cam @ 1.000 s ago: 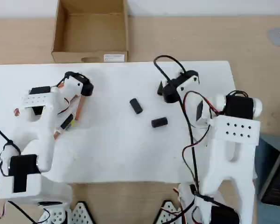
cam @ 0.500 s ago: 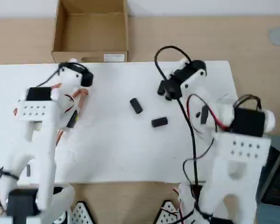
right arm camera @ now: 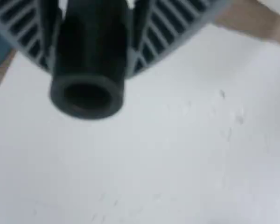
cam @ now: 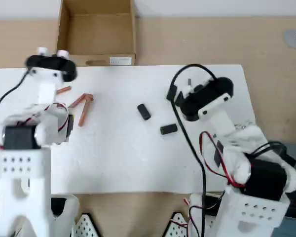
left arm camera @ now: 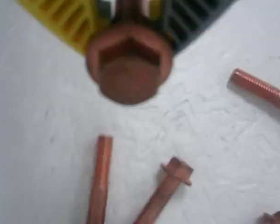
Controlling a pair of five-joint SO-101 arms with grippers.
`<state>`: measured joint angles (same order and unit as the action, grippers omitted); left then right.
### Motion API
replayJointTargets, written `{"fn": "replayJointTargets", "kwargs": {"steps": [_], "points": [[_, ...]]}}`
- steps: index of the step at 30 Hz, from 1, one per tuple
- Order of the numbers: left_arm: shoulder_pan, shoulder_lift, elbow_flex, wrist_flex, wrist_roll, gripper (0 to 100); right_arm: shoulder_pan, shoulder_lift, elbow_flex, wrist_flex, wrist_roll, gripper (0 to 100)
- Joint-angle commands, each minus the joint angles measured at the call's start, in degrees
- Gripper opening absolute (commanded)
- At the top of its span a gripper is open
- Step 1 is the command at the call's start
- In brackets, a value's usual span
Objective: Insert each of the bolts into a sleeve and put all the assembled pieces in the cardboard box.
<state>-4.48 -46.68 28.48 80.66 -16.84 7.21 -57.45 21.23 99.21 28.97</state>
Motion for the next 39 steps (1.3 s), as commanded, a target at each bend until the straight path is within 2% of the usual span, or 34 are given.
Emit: {"fn": "replayJointTargets", "kwargs": {"steps": [1,5,8,17,21,27,30,35,39], "points": [[0.62,-5.58,-1.49,-0.26,7.47,0,0.92,-3.3,3.82,-5.19,-8.44,0.9],[0.62,-11.82,1.85,-0.44,12.48,0,0.48,-8.31,11.12,-13.71,-19.16,0.9],[0.62,-17.01,5.71,-3.52,15.38,0,-0.48,-13.49,17.45,-19.16,-25.23,0.9],[0.7,-37.05,20.75,-15.47,28.31,0,-15.16,-29.67,30.73,-24.0,-36.4,0.9],[1.93,-45.85,25.85,-20.84,32.44,0,-22.02,-33.89,34.42,-25.32,-39.12,0.9],[12.57,-56.04,29.63,-22.59,36.31,0,-30.9,-36.53,36.35,-25.41,-42.46,0.9],[15.47,-57.71,29.71,-22.42,40.0,0,-34.59,-36.53,36.44,-25.32,-43.08,0.9],[16.09,-57.71,27.52,-22.42,45.45,0,-42.51,-36.62,36.44,-25.23,-43.08,0.9],[19.08,-57.71,25.76,-22.33,46.86,0,-49.54,-36.62,36.53,-24.97,-42.81,0.9]]}}
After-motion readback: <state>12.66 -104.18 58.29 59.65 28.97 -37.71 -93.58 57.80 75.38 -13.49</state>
